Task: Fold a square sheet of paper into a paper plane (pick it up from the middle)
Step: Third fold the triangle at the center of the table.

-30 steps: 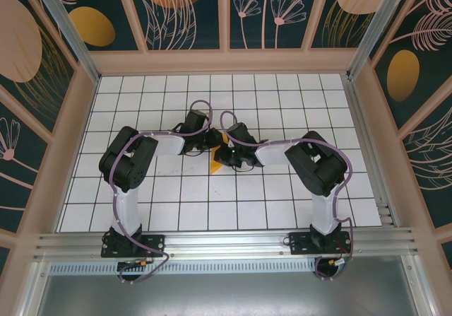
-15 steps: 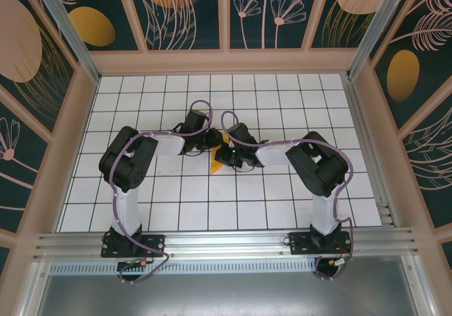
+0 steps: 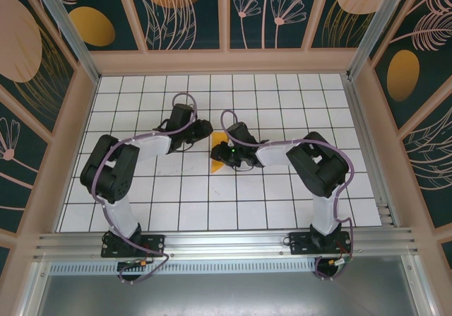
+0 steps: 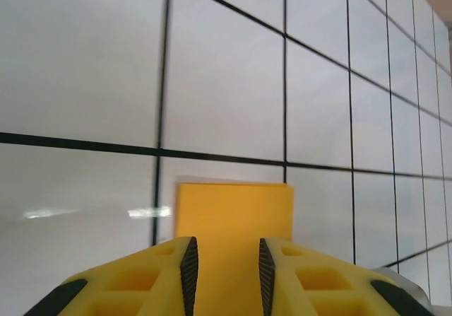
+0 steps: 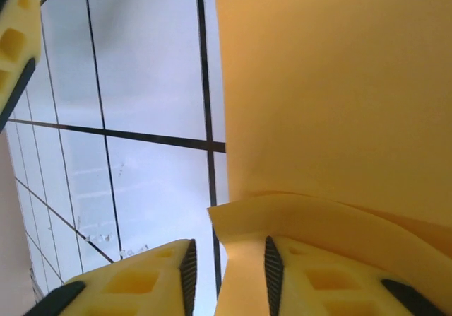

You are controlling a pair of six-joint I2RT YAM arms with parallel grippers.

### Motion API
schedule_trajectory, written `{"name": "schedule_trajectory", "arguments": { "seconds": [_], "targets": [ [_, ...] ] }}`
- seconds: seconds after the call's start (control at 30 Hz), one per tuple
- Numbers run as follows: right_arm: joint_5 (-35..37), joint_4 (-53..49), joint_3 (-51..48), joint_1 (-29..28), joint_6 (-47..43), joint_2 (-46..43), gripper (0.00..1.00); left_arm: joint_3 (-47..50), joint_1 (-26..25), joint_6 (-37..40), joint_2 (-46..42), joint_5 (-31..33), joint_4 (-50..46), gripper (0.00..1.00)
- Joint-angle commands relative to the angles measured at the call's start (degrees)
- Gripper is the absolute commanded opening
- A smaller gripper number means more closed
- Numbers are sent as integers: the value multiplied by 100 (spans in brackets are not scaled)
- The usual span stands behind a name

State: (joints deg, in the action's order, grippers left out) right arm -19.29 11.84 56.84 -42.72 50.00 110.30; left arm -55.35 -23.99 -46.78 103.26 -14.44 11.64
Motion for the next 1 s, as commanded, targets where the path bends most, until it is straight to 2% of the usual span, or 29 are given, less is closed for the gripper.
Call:
{"name": "schedule_trajectory", "arguments": {
  "seconds": [0.0, 0.13, 0.3, 0.47, 0.63, 0.83, 0.97],
  "targets": [
    [180, -347, -150, -8, -45, -26, 37, 422, 214, -269, -134, 68, 133, 32],
    [210, -370, -159, -7, -44, -37, 35, 712, 315, -288, -338, -51, 207, 32],
    [240, -409, -148, -6, -42, -40, 19, 1158, 311, -353, -763, -381, 354, 26],
    [233, -430, -127, -1, -62, -22, 10, 1707, 307, -428, -1137, -1039, 727, 21],
    [179, -458, -96, -5, -97, 29, 7, 2058, 91, -418, -1382, -1460, 929, 18],
    [158, -496, -71, -3, -113, 85, 7, 2130, -489, -432, -1357, -1460, 959, 16],
    [162, -489, -85, -4, -110, 83, 7, 2264, -622, -565, -1246, -1430, 1102, 14]
  ]
}}
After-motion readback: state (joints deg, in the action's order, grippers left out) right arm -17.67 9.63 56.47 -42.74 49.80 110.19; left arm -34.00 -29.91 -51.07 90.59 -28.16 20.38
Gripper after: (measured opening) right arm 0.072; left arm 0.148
